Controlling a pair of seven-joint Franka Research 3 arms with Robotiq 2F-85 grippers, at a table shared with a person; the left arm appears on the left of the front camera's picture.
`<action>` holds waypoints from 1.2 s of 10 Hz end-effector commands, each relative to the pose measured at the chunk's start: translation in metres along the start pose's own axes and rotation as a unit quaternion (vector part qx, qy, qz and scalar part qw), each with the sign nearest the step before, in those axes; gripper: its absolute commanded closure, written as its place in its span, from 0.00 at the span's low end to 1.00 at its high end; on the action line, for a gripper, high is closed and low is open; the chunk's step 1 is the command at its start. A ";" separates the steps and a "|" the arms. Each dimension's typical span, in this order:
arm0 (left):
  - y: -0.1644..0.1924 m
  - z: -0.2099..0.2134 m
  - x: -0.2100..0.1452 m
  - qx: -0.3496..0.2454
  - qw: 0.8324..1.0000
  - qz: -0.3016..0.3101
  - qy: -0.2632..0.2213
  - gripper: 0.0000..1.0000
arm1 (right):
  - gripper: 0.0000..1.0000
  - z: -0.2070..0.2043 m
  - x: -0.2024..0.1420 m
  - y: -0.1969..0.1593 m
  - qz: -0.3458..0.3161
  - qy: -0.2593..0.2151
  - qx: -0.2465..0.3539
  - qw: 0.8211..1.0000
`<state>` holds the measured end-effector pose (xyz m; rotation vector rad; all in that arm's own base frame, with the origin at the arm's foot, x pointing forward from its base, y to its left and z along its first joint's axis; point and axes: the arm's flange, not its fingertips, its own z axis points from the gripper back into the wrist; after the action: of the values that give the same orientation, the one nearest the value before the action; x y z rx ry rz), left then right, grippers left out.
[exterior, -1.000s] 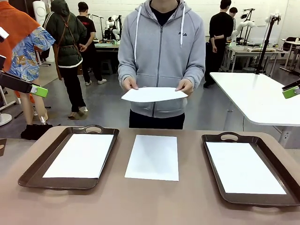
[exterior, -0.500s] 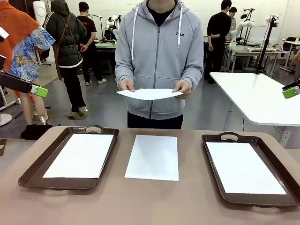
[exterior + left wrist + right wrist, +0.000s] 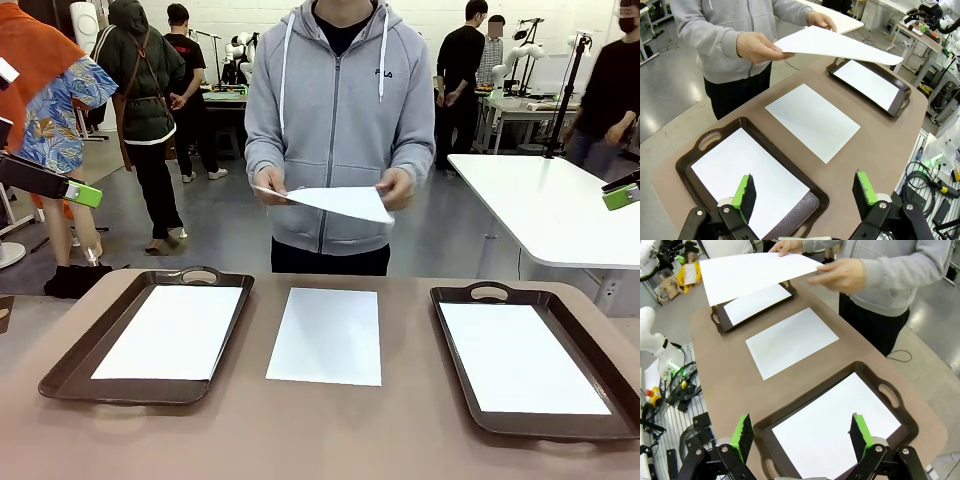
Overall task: Sort the A4 documents.
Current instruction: Receive the A4 Paper.
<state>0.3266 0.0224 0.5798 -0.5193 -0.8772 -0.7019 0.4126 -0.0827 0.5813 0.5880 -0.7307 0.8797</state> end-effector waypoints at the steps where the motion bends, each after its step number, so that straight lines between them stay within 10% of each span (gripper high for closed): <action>1: 0.000 0.000 0.000 -0.003 1.000 -0.002 -0.001 0.00 | 0.00 0.000 0.000 0.001 0.001 -0.001 0.002 1.000; 12: 0.000 0.000 0.000 -0.003 1.000 -0.002 -0.001 0.00 | 0.00 0.000 0.000 0.001 0.001 -0.001 0.002 1.000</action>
<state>0.3266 0.0224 0.5798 -0.5193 -0.8772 -0.7019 0.4126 -0.0827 0.5813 0.5880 -0.7307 0.8797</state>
